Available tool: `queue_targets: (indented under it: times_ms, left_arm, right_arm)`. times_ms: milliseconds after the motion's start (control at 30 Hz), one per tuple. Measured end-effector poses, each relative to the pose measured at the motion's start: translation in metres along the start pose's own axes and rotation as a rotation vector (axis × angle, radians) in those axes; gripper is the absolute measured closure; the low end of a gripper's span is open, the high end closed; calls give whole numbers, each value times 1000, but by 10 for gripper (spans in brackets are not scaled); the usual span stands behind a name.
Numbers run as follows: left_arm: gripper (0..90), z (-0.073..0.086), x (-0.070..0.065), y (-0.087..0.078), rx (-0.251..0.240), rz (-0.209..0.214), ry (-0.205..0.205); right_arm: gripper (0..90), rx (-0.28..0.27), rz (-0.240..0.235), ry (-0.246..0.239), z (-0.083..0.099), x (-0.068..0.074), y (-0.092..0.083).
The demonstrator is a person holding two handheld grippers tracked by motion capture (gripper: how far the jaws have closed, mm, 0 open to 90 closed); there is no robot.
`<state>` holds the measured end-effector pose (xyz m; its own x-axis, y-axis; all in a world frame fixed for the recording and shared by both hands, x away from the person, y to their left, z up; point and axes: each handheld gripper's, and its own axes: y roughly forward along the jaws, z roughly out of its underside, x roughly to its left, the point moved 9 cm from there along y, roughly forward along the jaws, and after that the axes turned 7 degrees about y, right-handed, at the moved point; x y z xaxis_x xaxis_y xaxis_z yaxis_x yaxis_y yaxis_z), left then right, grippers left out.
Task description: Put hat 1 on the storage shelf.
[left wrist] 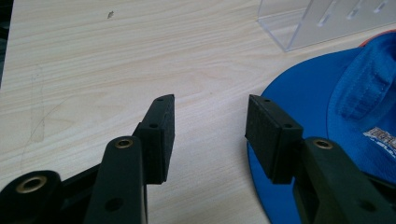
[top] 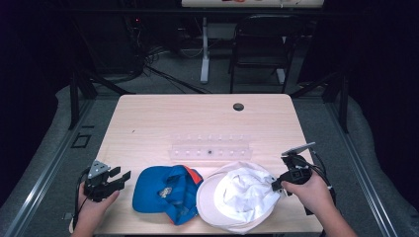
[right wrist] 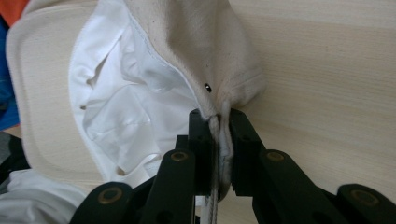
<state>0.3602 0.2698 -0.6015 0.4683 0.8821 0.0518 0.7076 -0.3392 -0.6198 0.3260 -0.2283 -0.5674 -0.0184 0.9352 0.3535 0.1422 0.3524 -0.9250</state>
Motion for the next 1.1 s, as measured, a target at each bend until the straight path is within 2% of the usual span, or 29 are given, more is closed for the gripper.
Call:
queue_targets:
  times_ms: [33,133,233,300,333,367,433,500,633,733,800,867,967,1067,1100]
  left_arm:
    - [527,0,0,0,1,-1,-1]
    - [527,0,0,0,1,-1,-2]
    - [527,0,0,0,3,1,-1]
    - [527,0,0,0,2,1,-2]
    - [527,0,0,0,2,1,-2]
    - [527,0,0,0,3,1,-2]
    - [527,0,0,-1,3,0,-2]
    - [527,0,0,-1,3,-1,-1]
    - [527,0,1,-1,-2,-2,-6]
    - [528,0,1,-1,-2,-1,-7]
    - [527,0,1,-1,-2,-1,-6]
    - [527,0,1,0,-1,0,-5]
    - [527,0,0,0,2,-1,-2]
    - [527,0,0,-1,1,-2,-1]
    - [527,0,0,-1,2,-1,-1]
  right_arm:
    - [818,17,0,-5,0,1,-3]
    - [819,8,-6,0,-2,9,-9]
    - [819,22,2,-29,-3,15,-20]
    - [819,0,13,-31,-6,20,-26]
    - [819,16,22,-54,-8,23,-35]
    - [819,-10,27,-50,-11,26,-39]
    - [819,-26,39,-58,-15,32,-52]
    - [819,-39,56,-65,-19,35,-60]
    - [818,-26,100,-59,-21,36,-71]
    - [818,-3,100,-52,-20,37,-76]
    - [818,16,69,-46,-19,39,-79]
    - [818,35,12,-31,-17,45,-82]
    - [819,64,-117,10,-15,58,-88]
    - [819,102,-283,29,-14,71,-98]
    - [819,107,-323,42,-14,76,-101]
